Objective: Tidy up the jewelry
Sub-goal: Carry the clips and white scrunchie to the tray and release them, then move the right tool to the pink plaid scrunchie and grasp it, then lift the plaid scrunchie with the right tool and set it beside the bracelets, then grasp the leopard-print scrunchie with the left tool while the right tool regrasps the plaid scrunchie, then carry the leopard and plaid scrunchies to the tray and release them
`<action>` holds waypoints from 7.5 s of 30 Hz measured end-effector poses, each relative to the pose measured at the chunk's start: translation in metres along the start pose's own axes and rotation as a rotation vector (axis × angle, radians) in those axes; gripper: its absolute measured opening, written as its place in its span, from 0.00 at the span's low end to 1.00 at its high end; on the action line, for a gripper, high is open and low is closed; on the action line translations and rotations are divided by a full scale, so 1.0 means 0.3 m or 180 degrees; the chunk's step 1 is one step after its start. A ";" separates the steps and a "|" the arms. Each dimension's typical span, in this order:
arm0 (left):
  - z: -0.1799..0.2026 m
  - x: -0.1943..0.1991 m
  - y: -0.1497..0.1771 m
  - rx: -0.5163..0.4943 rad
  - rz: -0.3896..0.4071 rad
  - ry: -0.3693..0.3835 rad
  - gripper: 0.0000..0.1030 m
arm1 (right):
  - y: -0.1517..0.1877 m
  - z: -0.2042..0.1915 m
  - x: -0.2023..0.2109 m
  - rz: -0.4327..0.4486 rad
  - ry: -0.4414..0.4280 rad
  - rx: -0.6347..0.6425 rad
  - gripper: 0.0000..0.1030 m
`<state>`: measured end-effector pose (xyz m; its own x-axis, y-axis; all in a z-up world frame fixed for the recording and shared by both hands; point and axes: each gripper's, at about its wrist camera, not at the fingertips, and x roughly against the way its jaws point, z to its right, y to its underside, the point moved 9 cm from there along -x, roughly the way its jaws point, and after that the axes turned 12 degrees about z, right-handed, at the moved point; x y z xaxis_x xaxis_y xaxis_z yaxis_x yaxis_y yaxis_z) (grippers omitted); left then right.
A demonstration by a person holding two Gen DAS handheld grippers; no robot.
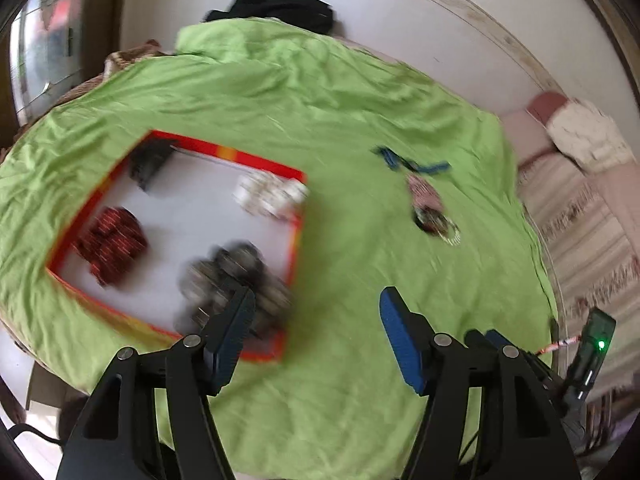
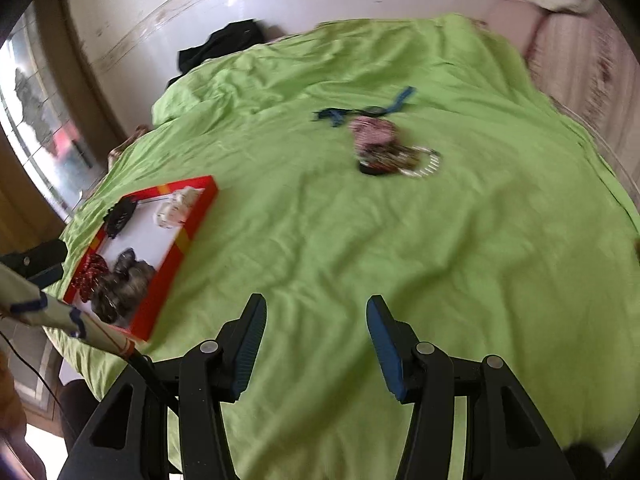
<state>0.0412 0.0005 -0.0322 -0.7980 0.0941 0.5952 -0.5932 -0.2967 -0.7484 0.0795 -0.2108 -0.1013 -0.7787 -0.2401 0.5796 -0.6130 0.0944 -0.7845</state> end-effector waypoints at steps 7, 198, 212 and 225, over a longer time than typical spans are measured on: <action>0.166 0.032 0.156 -0.0411 -0.0166 0.0066 0.62 | 0.054 0.077 0.068 0.0034 0.0118 -0.0056 0.55; -0.444 -0.221 -0.324 0.0138 -0.0005 -0.0173 0.06 | -0.217 -0.570 -0.325 -0.0438 -0.1108 0.0165 0.11; -0.699 -0.639 -0.380 0.0510 -0.0447 -0.0356 0.06 | -0.150 -0.865 -0.677 -0.0820 -0.1268 0.0275 0.14; -0.663 -0.510 -0.402 0.0532 -0.0201 -0.0410 0.45 | -0.236 -0.792 -0.542 -0.0495 -0.1203 0.0431 0.42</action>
<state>0.2137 0.2108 -0.0913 -0.7334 -0.0016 0.6798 -0.6071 -0.4485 -0.6560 0.2177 0.0511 -0.0877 -0.5594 -0.5809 0.5913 -0.6764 -0.0924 -0.7307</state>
